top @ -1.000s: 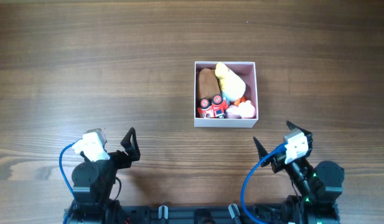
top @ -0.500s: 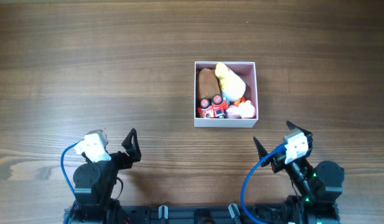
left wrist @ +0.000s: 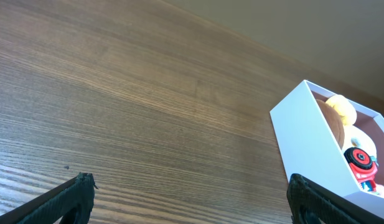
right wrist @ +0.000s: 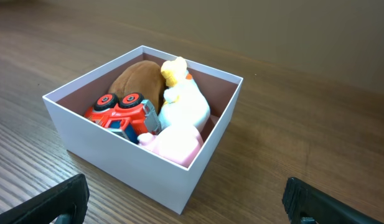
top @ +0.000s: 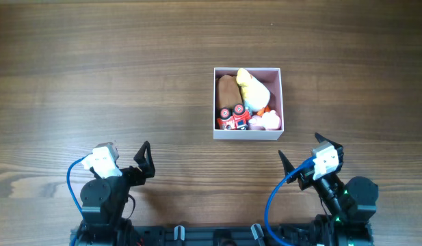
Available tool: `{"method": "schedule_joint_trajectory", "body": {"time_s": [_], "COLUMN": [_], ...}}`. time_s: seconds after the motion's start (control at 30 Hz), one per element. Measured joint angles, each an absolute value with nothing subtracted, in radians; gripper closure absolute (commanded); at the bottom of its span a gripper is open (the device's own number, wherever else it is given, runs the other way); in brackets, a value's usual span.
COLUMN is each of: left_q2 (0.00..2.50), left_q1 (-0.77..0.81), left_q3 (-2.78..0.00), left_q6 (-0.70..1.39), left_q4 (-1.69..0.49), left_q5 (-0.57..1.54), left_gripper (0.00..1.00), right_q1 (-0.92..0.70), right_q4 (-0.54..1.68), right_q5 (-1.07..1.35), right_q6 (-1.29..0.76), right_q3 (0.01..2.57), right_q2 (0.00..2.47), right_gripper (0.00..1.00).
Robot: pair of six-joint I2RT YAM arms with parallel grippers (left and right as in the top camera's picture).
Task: Pack container
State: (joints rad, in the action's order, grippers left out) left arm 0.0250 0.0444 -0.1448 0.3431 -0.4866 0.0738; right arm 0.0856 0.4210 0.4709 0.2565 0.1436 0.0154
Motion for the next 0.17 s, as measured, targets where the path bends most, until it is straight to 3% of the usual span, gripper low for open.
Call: {"method": "schedule_joint_trajectory", "body": {"time_s": [0.17], "left_q2": [0.025], "left_q1": [0.044], "left_q3": [-0.145], "left_q6": [0.343], "left_q4": [-0.487], "left_q5": [0.074], "left_gripper": [0.00], "right_q1": [0.086], "right_q4": [0.421], "right_q5": [0.471], "right_q6": [0.257], "right_q3": [0.144], "right_q2": [0.015], "right_gripper": [0.00]}}
